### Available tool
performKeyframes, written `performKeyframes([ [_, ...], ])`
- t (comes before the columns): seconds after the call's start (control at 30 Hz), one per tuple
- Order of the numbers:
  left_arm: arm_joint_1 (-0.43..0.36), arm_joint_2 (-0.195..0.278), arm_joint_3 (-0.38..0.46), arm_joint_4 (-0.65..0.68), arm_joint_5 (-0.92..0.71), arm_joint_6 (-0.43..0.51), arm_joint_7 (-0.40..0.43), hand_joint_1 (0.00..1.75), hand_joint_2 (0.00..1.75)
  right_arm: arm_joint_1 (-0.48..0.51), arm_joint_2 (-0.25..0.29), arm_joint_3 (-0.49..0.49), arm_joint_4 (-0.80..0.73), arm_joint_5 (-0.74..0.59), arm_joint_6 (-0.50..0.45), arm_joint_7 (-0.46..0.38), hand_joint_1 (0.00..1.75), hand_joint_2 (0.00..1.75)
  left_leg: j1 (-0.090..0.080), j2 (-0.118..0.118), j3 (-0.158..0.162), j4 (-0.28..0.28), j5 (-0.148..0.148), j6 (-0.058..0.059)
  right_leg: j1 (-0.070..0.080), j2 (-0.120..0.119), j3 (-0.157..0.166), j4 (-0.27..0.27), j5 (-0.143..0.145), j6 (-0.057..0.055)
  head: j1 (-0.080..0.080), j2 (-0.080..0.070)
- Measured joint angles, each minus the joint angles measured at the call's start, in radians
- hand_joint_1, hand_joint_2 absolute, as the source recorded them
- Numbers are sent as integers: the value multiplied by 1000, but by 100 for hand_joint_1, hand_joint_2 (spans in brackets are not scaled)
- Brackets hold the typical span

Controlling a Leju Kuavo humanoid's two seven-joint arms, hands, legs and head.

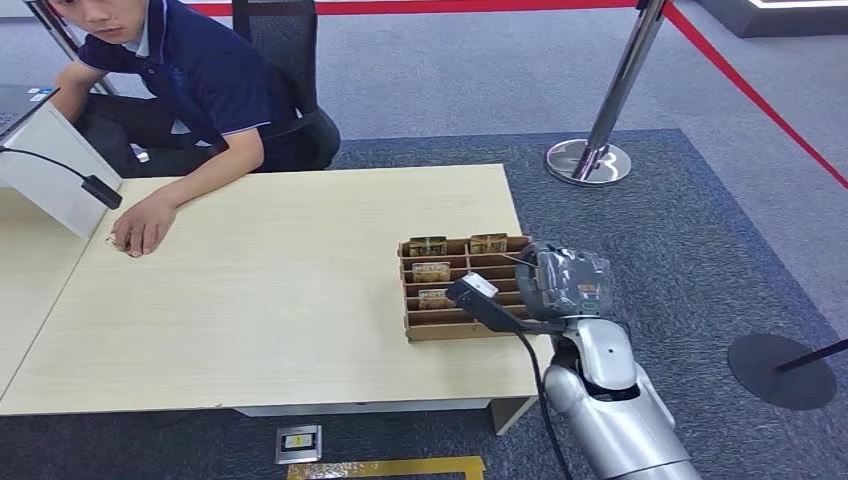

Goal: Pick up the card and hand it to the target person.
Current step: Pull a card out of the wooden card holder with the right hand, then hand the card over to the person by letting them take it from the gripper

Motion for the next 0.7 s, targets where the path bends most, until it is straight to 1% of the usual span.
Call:
performKeyframes([
  [0.2,-1,0,0,0,5,4,-2,0,0,-4,-6,29,-151,-78,84,-71,175,175,0,0,-1,0,0,0,0,0,0,0,0,0,0,0],
  [0.27,-2,0,0,0,0,4,-4,0,0,-30,1,58,-169,-104,114,-84,175,175,0,0,-1,0,0,0,0,0,0,1,0,0,0,0],
  [0.37,-7,0,0,0,-10,-1,-9,0,0,-93,28,112,-158,-135,142,-91,175,175,0,1,-1,0,1,-1,0,0,0,1,0,0,0,0],
  [0.5,-13,-1,-5,0,-29,-8,-11,0,0,-202,92,179,-69,-161,153,-80,175,175,1,1,-1,0,1,-1,1,0,-1,2,0,0,0,0],
  [0.7,-18,-5,-11,2,-47,-10,-8,0,0,-384,219,242,174,-182,147,-39,175,175,1,1,-1,0,1,-2,1,0,-1,3,0,-1,0,0],
])
